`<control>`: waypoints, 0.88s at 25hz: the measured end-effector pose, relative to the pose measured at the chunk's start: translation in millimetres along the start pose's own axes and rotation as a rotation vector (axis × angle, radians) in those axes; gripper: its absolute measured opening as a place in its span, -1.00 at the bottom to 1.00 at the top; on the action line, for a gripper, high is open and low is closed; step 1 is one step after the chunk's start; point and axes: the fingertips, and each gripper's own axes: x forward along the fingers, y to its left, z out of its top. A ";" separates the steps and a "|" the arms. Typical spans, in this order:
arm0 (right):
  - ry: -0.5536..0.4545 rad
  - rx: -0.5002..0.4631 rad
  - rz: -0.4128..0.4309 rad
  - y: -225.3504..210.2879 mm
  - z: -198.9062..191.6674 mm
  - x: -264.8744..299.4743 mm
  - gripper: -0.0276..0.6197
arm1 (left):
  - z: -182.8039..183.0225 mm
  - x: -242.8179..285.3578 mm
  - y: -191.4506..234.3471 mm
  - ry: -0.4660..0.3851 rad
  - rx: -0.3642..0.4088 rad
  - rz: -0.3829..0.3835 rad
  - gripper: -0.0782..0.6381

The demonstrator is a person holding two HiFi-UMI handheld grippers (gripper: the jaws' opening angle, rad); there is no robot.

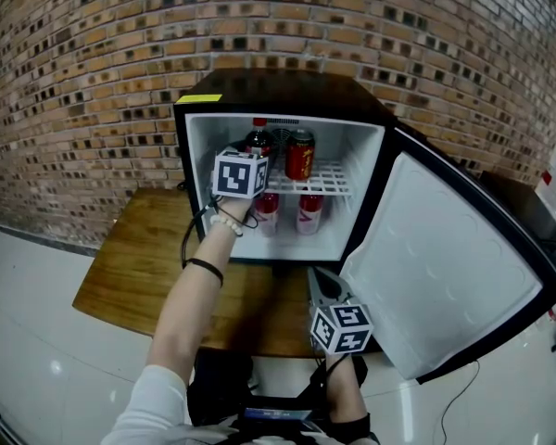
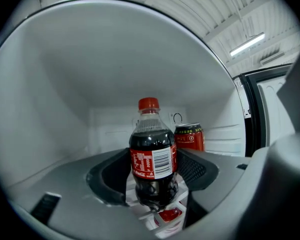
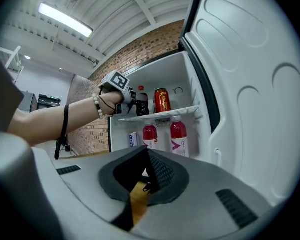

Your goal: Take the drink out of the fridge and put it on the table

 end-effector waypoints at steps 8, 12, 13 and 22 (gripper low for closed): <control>-0.001 0.001 0.018 10.6 0.4 1.2 -0.85 | 8.1 -40.8 -16.1 -0.062 0.029 -0.027 0.01; 0.000 -0.001 0.033 19.4 0.0 3.2 -0.85 | 5.8 -74.3 -29.5 -0.098 0.030 -0.060 0.01; -0.001 -0.002 0.034 20.4 0.2 3.3 -0.85 | 3.0 -82.7 -34.2 -0.108 0.024 -0.073 0.01; 0.009 -0.009 0.052 31.1 -4.4 1.4 -0.85 | -73.4 -141.8 -65.2 -0.125 -0.080 -0.153 0.01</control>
